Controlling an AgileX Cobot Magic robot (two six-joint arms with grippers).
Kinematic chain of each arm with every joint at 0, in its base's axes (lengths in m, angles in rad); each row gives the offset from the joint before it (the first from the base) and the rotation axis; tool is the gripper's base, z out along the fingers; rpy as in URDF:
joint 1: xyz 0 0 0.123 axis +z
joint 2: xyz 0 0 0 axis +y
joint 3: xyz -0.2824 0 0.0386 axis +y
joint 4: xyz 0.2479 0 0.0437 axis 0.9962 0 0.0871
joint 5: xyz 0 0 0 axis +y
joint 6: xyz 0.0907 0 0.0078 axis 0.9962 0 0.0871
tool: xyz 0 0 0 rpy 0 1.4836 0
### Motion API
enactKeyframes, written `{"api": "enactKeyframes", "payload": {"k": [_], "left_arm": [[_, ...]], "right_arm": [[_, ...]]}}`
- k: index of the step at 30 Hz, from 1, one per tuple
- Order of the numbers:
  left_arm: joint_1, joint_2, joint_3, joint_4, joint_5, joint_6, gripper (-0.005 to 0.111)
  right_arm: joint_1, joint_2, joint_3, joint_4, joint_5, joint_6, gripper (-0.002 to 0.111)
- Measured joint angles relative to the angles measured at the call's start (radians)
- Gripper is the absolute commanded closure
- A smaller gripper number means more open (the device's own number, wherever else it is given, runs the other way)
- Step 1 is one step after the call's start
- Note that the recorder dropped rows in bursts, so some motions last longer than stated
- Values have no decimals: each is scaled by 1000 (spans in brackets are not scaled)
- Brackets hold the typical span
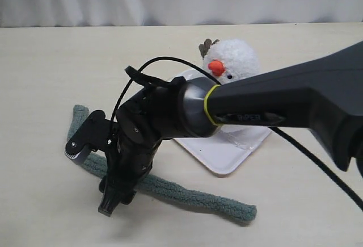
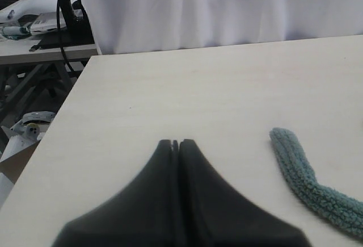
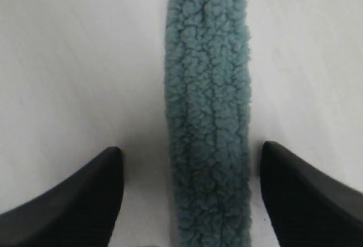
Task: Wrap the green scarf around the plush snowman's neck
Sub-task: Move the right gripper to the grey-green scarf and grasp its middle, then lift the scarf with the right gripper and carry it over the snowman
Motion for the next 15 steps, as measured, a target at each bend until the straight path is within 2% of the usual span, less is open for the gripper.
{"api": "enactKeyframes", "payload": {"k": [4, 10, 15], "left_arm": [[0, 0, 0, 0, 0, 0, 107], [0, 0, 0, 0, 0, 0, 107], [0, 0, 0, 0, 0, 0, 107]], "right_arm": [[0, 7, -2, -19, -2, 1, 63], [0, 7, -5, -63, 25, 1, 104], [0, -5, -5, -79, 78, -1, 104]]}}
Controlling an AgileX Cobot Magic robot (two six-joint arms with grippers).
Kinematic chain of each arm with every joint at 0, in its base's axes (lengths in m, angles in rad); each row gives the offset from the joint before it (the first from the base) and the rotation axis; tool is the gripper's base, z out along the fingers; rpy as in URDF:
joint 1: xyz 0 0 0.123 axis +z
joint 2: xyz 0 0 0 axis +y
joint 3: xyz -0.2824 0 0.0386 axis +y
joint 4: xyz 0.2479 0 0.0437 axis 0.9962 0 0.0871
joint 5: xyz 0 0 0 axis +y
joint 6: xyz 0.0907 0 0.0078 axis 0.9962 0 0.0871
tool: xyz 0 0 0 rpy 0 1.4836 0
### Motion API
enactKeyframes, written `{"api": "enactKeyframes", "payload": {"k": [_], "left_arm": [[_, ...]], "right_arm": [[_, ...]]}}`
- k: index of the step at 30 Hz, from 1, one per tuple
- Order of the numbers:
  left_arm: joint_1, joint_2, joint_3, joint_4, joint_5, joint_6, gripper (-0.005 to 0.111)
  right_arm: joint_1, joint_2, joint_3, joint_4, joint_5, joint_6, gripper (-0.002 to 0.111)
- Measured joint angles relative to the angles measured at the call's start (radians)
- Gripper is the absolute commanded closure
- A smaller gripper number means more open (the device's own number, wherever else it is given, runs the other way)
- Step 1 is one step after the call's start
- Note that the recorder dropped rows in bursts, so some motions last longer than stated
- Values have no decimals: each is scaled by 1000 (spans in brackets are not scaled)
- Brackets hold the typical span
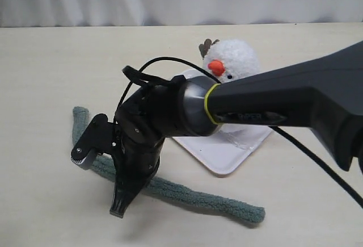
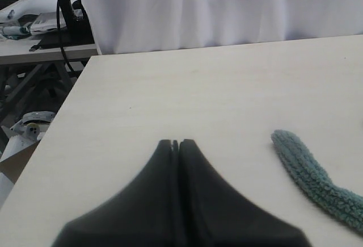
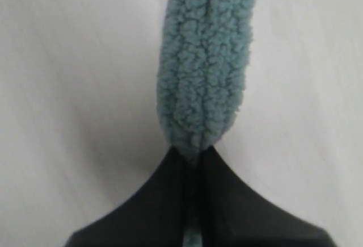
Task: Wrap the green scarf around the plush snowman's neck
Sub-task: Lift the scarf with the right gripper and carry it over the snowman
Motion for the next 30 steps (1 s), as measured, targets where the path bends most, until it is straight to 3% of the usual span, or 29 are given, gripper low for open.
{"api": "enactKeyframes", "payload": {"k": [22, 30], "left_arm": [[0, 0, 0, 0, 0, 0, 107], [0, 0, 0, 0, 0, 0, 107]], "right_arm": [[0, -563, 4, -2, 106, 44, 104], [0, -653, 4, -35, 106, 56, 104]]}}
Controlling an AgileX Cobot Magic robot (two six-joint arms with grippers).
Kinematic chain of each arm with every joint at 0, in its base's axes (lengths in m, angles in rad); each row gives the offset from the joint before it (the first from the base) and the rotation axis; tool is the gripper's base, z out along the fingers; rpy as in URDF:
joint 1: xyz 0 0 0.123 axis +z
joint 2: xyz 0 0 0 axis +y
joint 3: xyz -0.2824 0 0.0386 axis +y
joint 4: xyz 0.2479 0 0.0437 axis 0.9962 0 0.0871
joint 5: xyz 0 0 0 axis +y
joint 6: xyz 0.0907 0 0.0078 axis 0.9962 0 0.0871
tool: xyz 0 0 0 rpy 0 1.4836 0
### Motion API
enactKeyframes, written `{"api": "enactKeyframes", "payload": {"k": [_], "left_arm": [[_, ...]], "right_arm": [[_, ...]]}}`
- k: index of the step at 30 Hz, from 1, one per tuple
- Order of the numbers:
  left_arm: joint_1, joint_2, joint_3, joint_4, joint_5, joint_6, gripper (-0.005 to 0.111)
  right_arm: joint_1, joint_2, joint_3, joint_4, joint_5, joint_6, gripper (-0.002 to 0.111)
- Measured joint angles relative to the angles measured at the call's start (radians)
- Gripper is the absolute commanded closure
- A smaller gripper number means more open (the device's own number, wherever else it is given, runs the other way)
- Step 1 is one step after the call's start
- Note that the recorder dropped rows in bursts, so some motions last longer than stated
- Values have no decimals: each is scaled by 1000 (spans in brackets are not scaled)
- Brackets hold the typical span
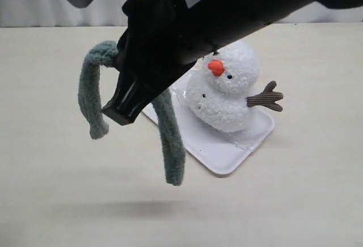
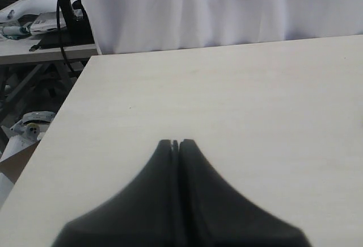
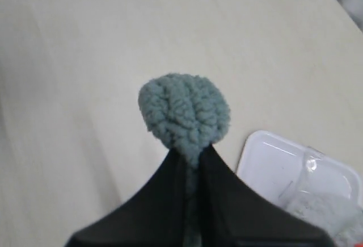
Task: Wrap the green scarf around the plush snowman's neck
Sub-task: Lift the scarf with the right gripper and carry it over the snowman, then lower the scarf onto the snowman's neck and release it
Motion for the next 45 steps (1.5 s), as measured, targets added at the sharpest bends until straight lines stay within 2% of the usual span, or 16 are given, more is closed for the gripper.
{"api": "enactKeyframes", "payload": {"k": [5, 8, 12, 16, 25, 34, 45], "left_arm": [[0, 0, 0, 0, 0, 0, 107], [0, 0, 0, 0, 0, 0, 107], [0, 0, 0, 0, 0, 0, 107], [0, 0, 0, 0, 0, 0, 107], [0, 0, 0, 0, 0, 0, 107], [0, 0, 0, 0, 0, 0, 107], [0, 0, 0, 0, 0, 0, 107]], "right_arm": [[0, -2, 0, -216, 7, 215, 104], [0, 11, 0, -481, 33, 433, 104], [0, 38, 0, -715, 57, 500, 104], [0, 82, 0, -844, 113, 508, 104], [-110, 191, 0, -887, 199, 510, 104], [-115, 223, 0, -936, 141, 512, 104], [-122, 310, 0, -1057, 176, 512, 104]]}}
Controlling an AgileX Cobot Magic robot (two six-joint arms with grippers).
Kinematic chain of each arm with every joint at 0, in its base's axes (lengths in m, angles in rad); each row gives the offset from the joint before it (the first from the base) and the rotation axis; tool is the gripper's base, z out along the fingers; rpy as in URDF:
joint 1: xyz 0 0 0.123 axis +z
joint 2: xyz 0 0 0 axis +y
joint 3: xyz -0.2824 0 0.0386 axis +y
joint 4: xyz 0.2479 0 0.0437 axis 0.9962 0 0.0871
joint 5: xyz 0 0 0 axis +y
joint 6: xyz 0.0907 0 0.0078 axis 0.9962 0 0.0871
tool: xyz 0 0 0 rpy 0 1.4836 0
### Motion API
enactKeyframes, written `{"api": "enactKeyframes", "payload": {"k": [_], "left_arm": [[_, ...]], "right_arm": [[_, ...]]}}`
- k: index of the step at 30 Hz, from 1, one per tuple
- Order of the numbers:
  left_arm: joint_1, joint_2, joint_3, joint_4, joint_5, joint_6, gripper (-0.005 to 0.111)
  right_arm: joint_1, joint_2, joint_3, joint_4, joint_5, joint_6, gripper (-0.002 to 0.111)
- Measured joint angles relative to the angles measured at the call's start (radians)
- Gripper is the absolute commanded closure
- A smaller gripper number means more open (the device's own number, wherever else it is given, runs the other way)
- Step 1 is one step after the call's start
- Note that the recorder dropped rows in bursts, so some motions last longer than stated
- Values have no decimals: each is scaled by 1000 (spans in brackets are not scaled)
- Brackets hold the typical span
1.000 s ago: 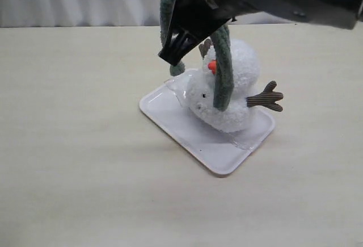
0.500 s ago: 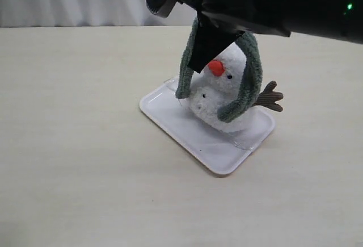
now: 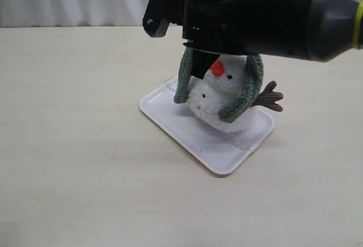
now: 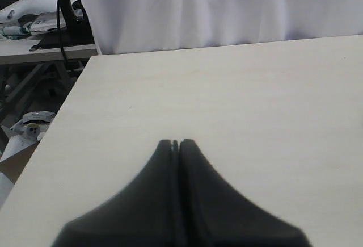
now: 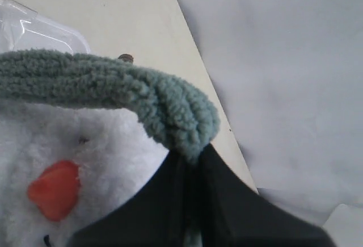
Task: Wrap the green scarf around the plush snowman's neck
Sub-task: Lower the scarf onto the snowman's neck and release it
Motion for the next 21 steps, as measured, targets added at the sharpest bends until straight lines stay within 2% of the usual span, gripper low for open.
{"api": "enactKeyframes", "payload": {"k": [9, 14, 17, 21], "left_arm": [[0, 0, 0, 0, 0, 0, 107], [0, 0, 0, 0, 0, 0, 107], [0, 0, 0, 0, 0, 0, 107], [0, 0, 0, 0, 0, 0, 107]], "right_arm": [[-87, 28, 0, -5, 15, 87, 104], [-96, 28, 0, -7, 17, 103, 103], [-100, 28, 0, -7, 14, 105, 92], [-108, 28, 0, -7, 8, 121, 70]]}}
